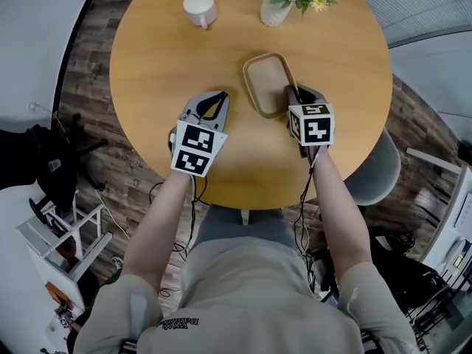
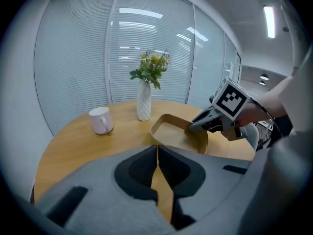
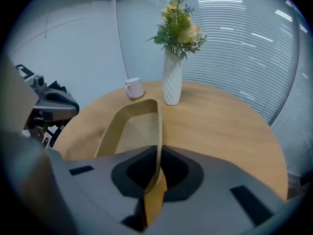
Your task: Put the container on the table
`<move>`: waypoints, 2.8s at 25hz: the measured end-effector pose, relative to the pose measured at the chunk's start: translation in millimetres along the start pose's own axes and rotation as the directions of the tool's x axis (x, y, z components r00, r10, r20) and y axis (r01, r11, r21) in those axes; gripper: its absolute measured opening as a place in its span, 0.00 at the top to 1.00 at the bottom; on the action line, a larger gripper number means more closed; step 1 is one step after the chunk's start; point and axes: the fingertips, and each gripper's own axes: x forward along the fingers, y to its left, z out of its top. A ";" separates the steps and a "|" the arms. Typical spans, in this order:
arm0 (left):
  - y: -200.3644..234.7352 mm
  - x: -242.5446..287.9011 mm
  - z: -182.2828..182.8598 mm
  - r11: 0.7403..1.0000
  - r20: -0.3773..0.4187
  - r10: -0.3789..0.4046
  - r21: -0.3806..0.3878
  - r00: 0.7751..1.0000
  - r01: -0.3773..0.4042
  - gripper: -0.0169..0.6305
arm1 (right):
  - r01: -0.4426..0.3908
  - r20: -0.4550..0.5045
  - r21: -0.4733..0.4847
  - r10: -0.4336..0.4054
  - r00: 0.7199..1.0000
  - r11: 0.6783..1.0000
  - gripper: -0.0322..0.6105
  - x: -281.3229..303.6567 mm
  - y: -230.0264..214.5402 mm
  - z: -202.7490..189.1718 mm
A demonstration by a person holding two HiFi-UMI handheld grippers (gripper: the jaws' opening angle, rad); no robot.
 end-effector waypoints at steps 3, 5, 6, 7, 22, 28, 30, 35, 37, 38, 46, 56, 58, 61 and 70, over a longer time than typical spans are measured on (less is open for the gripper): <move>-4.8 1.5 -2.2 1.000 -0.008 -0.005 0.009 1.000 0.005 0.93 | 0.002 -0.021 0.007 -0.002 1.000 1.000 0.90 6.7 -1.3 -6.9; -7.9 2.6 -5.6 1.000 -0.016 -0.010 0.008 1.000 0.010 0.93 | 0.007 -0.042 0.013 -0.006 0.999 1.000 0.90 11.9 -2.5 -12.0; -9.6 2.7 -8.3 1.000 -0.023 -0.012 0.008 1.000 0.013 0.93 | 0.010 -0.052 0.016 -0.009 0.999 1.000 0.90 14.1 -2.7 -14.5; -11.3 2.6 -11.7 1.000 -0.031 -0.014 0.007 0.999 0.014 0.93 | 0.013 -0.059 0.019 -0.012 0.998 1.000 0.90 15.8 -3.0 -16.4; -25.6 -30.4 3.2 0.997 -0.028 0.022 0.073 0.999 -0.020 0.93 | 0.040 0.039 0.081 -0.043 0.998 0.996 0.90 -22.3 -7.0 3.6; -27.0 -55.5 48.5 0.994 0.043 0.053 0.098 0.998 -0.057 0.93 | -0.003 0.137 0.008 0.002 0.991 1.000 0.90 -66.6 -1.0 41.2; -28.1 -64.5 62.4 0.993 0.068 0.059 0.097 0.996 -0.066 0.93 | -0.001 0.174 -0.010 0.003 0.985 1.000 0.90 -83.8 -0.9 54.0; -26.9 -94.0 101.6 0.987 0.137 0.088 0.120 0.987 -0.105 0.93 | 0.009 0.287 -0.031 0.000 0.958 0.999 0.90 -137.7 1.2 92.9; -28.4 -106.4 118.5 0.983 0.168 0.095 0.140 0.981 -0.120 0.93 | 0.018 0.338 -0.045 -0.002 0.941 0.999 0.90 -164.0 1.2 109.6; -29.5 -113.4 126.8 0.980 0.183 0.098 0.152 0.978 -0.127 0.93 | 0.024 0.365 -0.051 -0.004 0.931 0.998 0.90 -177.7 1.8 117.5; -43.7 -174.8 189.3 0.967 0.316 0.080 0.204 0.945 -0.150 0.93 | 0.055 0.538 -0.063 -0.012 0.843 0.997 0.90 -280.4 15.3 160.3; -72.9 -265.4 255.2 0.946 0.516 0.072 0.237 0.853 -0.223 0.93 | 0.078 0.677 -0.092 0.005 0.736 0.993 0.90 -390.2 38.7 178.7; -79.3 -277.8 262.3 0.939 0.537 0.074 0.247 0.840 -0.241 0.93 | 0.080 0.691 -0.101 0.012 0.723 0.992 0.90 -404.2 43.9 176.7; -87.0 -288.2 265.8 0.938 0.548 0.069 0.249 0.834 -0.241 0.93 | 0.103 0.709 -0.130 0.020 0.705 0.986 0.90 -421.3 52.9 175.0; -102.7 -303.4 249.7 0.921 0.519 0.065 0.298 0.852 -0.252 0.93 | 0.189 0.723 -0.191 0.008 0.690 0.963 0.90 -442.4 58.1 159.6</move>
